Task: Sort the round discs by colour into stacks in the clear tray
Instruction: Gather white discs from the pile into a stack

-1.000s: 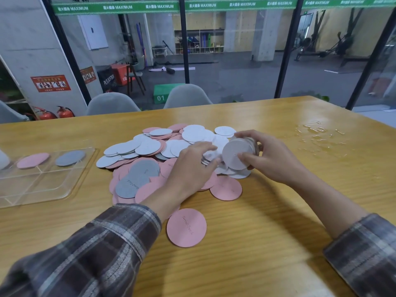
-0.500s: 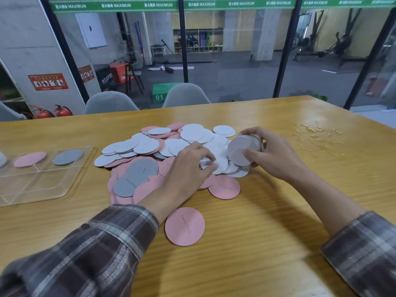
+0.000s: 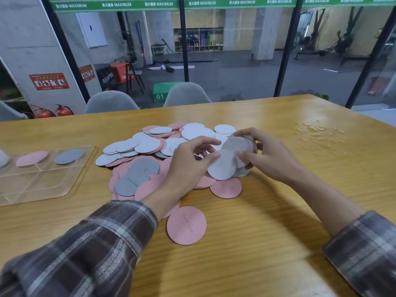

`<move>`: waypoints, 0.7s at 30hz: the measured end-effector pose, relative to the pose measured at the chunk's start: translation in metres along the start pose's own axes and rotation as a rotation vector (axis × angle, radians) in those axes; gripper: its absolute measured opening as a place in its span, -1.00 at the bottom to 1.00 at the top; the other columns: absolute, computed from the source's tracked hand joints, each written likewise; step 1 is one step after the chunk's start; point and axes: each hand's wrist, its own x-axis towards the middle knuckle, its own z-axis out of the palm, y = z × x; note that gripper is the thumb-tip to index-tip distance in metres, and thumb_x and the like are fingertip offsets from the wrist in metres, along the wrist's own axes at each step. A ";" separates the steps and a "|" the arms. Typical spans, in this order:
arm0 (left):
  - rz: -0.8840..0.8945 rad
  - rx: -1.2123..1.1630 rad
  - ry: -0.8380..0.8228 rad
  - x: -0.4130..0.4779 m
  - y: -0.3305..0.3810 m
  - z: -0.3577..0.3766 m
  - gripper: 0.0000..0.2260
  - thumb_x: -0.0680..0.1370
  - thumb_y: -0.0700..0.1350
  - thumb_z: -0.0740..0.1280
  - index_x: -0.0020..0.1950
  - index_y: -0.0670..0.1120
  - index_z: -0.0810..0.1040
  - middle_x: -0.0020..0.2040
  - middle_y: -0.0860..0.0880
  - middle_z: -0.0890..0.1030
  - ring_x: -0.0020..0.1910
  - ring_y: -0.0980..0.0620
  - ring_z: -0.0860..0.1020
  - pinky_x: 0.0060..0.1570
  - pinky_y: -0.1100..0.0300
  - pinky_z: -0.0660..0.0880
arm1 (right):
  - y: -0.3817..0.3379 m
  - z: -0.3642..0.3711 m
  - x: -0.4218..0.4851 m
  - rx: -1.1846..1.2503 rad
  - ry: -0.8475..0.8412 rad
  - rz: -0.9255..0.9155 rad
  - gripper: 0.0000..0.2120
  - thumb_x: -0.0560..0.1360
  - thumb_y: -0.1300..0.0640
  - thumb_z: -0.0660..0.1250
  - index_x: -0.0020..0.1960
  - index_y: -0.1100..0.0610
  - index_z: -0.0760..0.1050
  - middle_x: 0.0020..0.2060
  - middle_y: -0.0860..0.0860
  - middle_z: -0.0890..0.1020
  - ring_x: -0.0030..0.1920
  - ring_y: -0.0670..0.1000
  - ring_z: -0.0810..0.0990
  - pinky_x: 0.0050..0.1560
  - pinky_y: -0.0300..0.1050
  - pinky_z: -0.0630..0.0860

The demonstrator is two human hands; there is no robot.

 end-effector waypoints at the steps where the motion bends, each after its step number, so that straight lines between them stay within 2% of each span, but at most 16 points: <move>1: 0.002 0.007 0.009 0.000 0.000 0.001 -0.80 0.53 -0.21 0.52 0.10 0.02 0.72 -0.14 0.07 0.67 -0.15 0.04 0.58 -0.10 0.19 0.56 | 0.000 0.001 0.000 0.025 -0.019 -0.003 -0.67 0.51 0.23 0.41 0.21 -0.06 0.57 0.03 -0.05 0.65 -0.13 -0.03 0.67 -0.18 -0.03 0.68; 4: 0.005 0.023 0.031 0.000 -0.001 0.003 -0.81 0.52 -0.19 0.53 0.09 0.02 0.71 -0.15 0.06 0.66 -0.18 0.15 0.57 -0.12 0.21 0.55 | 0.000 0.003 0.000 0.076 -0.063 -0.002 -0.68 0.53 0.23 0.40 0.20 -0.09 0.57 0.04 -0.04 0.66 -0.08 0.01 0.68 -0.13 0.07 0.69; 8: 0.003 0.034 0.078 -0.001 -0.001 0.004 -0.82 0.50 -0.16 0.56 0.07 0.00 0.70 -0.17 0.03 0.66 -0.18 0.17 0.58 -0.14 0.27 0.56 | 0.002 0.005 0.000 0.090 -0.119 -0.016 -0.71 0.59 0.18 0.35 0.25 -0.11 0.56 0.07 -0.09 0.67 0.04 0.02 0.67 0.02 0.16 0.66; 10: -0.001 0.038 0.091 -0.002 0.000 0.004 -0.83 0.50 -0.16 0.57 0.06 -0.02 0.70 -0.19 0.02 0.65 -0.20 0.17 0.58 -0.18 0.32 0.53 | 0.001 0.005 0.000 0.083 -0.139 -0.028 -0.73 0.62 0.16 0.33 0.28 -0.08 0.55 0.09 -0.11 0.66 0.09 0.00 0.66 0.07 0.10 0.64; 14: -0.007 0.035 0.109 -0.001 0.001 0.005 -0.85 0.50 -0.13 0.57 0.04 -0.03 0.70 -0.22 0.04 0.65 -0.21 0.15 0.60 -0.20 0.30 0.54 | -0.003 0.004 -0.002 0.088 -0.154 -0.056 -0.72 0.61 0.10 0.39 0.30 -0.07 0.54 0.10 -0.13 0.67 0.08 -0.08 0.66 -0.01 -0.15 0.62; 18: -0.007 0.021 0.108 -0.001 0.001 0.005 -0.86 0.51 -0.12 0.55 0.04 -0.02 0.70 -0.23 0.07 0.65 -0.16 0.11 0.64 -0.09 0.15 0.65 | -0.002 0.006 -0.003 0.000 -0.131 -0.097 -0.66 0.55 0.08 0.47 0.29 -0.10 0.54 0.08 -0.19 0.67 0.09 -0.10 0.65 0.06 -0.14 0.60; 21: 0.007 0.033 0.116 -0.001 0.002 0.006 -0.90 0.55 -0.15 0.51 0.05 -0.02 0.70 -0.17 0.07 0.68 -0.11 0.10 0.65 -0.10 0.21 0.62 | -0.001 0.005 -0.003 -0.062 -0.081 -0.114 -0.67 0.55 0.10 0.45 0.29 -0.09 0.55 0.06 -0.21 0.67 0.06 -0.12 0.63 0.09 -0.12 0.58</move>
